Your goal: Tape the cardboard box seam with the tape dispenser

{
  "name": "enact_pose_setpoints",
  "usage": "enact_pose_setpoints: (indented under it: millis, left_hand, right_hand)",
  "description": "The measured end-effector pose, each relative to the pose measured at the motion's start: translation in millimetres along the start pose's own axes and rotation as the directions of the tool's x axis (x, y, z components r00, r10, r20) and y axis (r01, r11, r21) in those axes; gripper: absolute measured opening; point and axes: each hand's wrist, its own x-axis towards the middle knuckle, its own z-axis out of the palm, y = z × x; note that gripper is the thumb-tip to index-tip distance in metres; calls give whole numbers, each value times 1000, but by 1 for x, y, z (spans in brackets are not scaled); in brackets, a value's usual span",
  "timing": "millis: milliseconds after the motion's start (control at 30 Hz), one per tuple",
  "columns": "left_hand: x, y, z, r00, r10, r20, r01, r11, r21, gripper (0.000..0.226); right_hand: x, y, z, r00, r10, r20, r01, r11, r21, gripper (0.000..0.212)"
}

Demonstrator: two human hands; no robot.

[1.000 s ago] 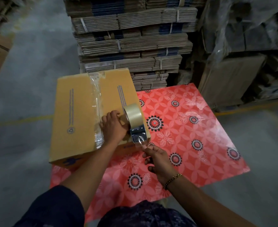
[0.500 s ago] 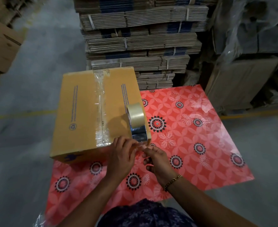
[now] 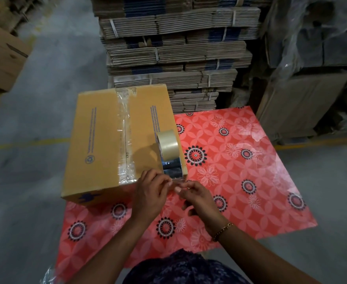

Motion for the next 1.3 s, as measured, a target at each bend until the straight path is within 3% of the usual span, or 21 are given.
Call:
enact_pose_setpoints:
  millis: [100, 267, 367, 533, 667, 867, 1000, 1300]
  left_hand:
    - [-4, -2, -1, 1000, -9, -6, 9, 1000, -19, 6]
    - [-6, -4, -1, 1000, 0, -8, -1, 1000, -23, 9]
    - [-5, -5, -2, 1000, 7, -8, -8, 999, -45, 8]
    - [-3, -8, -2, 999, -31, 44, 35, 994, -108, 7]
    - [-3, -9, -5, 985, -126, 117, 156, 943, -294, 3]
    - [0, -11, -5, 935, -287, 210, 353, 821, -449, 4]
    - [5, -9, -5, 883, -379, 276, 468, 745, -476, 1]
    - [9, 6, 1, 789, -528, 315, 609, 600, -519, 11]
  right_hand:
    - [8, 10, -17, 965, -229, -124, 202, 959, -199, 22]
    - [27, 6, -26, 856, -516, 36, 454, 717, -528, 30]
    - [35, 1, -26, 810, -567, 149, 537, 614, -578, 22]
    - [40, -2, -24, 789, -579, 206, 562, 543, -625, 12]
    - [44, -6, -27, 807, -553, 208, 549, 570, -612, 8]
    - [46, -20, -31, 888, -394, 237, 456, 693, -559, 8]
    - [47, -32, -35, 937, -251, 241, 342, 797, -498, 7]
    - [49, -45, -26, 988, -89, 130, 137, 894, -427, 13]
